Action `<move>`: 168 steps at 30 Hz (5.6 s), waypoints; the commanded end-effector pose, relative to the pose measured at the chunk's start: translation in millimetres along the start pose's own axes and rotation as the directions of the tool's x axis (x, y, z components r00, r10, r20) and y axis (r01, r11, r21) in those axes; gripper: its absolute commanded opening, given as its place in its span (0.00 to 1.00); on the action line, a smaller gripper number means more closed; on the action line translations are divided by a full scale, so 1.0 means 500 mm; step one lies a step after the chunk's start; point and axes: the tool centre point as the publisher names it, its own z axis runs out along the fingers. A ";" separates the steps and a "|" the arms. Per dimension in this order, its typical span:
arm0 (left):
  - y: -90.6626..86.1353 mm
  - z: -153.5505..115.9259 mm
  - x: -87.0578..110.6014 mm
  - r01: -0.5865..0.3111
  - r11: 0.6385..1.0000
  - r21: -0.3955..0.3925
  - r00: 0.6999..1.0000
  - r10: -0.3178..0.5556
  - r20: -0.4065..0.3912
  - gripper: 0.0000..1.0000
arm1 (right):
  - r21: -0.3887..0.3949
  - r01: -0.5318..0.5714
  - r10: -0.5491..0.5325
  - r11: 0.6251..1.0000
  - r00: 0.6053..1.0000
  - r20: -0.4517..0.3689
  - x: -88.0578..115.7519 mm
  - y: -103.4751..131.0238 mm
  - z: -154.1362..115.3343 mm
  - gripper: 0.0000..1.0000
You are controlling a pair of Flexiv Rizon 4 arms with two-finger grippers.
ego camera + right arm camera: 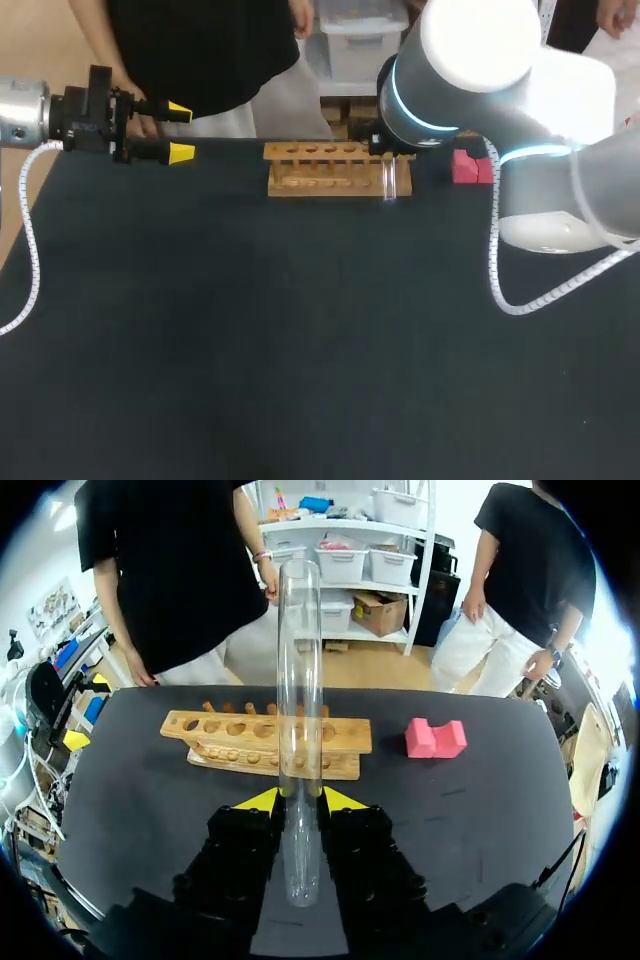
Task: Grasp the test tube, adjust it, and insert it.
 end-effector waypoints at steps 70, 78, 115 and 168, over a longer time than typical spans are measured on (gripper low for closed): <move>0.001 0.000 0.002 -0.002 1.000 0.000 1.000 0.002 0.002 1.00 | 0.013 -0.016 0.014 1.000 0.989 0.144 0.009 -0.020 -0.098 0.00; 0.001 0.000 0.002 -0.002 1.000 0.000 1.000 0.002 0.002 1.00 | 0.013 -0.016 0.014 1.000 0.989 0.144 0.009 -0.020 -0.098 0.00; 0.001 0.000 0.002 -0.002 1.000 0.000 1.000 0.002 0.002 1.00 | 0.016 -0.023 0.021 1.000 0.991 0.131 0.011 -0.022 -0.070 0.00; 0.001 0.000 0.002 -0.002 1.000 0.000 1.000 0.002 0.002 1.00 | -0.049 0.024 -0.023 0.998 0.999 0.031 0.035 0.047 0.138 0.00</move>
